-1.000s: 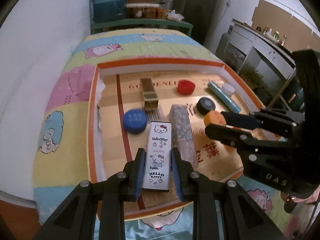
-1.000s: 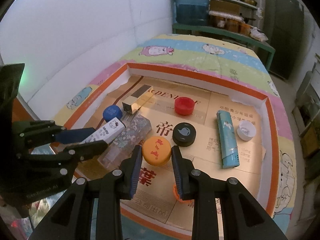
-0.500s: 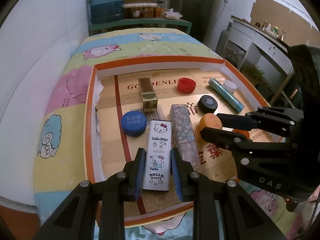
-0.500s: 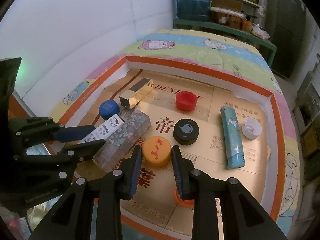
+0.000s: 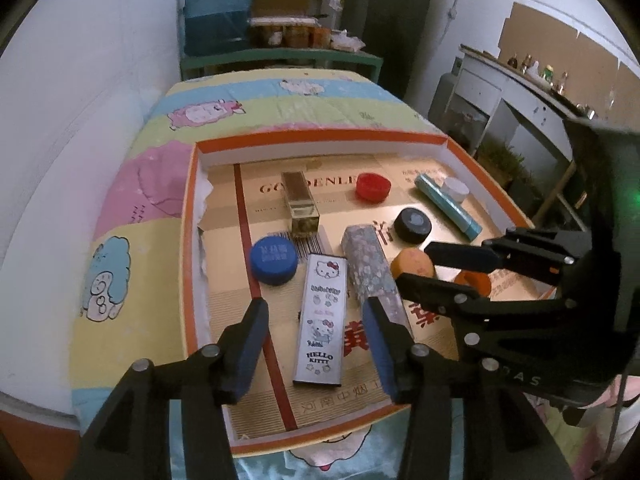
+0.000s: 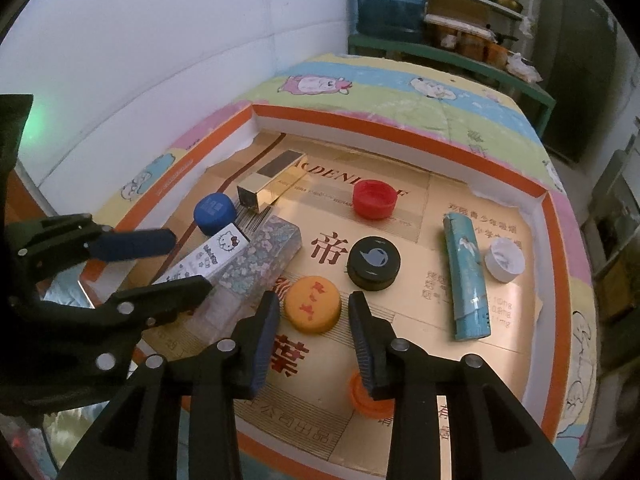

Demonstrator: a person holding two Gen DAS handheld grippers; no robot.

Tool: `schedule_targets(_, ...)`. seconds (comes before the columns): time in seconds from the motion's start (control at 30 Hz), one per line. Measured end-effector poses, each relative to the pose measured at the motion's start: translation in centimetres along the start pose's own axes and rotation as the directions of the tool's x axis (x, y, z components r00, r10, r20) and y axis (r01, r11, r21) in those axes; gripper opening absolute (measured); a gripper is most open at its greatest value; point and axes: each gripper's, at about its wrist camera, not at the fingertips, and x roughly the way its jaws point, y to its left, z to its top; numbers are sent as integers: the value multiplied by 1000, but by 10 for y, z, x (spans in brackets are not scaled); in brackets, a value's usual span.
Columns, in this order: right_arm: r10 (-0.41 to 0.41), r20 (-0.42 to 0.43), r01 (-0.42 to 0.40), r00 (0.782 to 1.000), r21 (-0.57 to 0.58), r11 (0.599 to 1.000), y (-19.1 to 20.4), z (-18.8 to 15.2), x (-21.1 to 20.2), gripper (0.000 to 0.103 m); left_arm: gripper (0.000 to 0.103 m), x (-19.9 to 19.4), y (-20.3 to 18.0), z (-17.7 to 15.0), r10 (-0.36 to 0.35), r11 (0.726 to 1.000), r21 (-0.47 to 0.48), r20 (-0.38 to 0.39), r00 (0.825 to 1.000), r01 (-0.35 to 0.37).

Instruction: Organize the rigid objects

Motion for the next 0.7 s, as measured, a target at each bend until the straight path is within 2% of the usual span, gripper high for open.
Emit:
schedule_targets(0.4,-7,28,6,1000,28,1000,-3,-2,-15,38,51,-9,-1,-2,6,1000,-12,18,1000,-6)
schedule_targets(0.47,-12,31,11,999,40,999,-6,-5,-19,56,55,-12,-1,-4,4,1000,-18,24,1000,-4)
schedule_targets(0.7,-9,51,3,999,102,995,-13,-16,-42,62,57,-27,-2,-7,-2,999,-39,66,998,5)
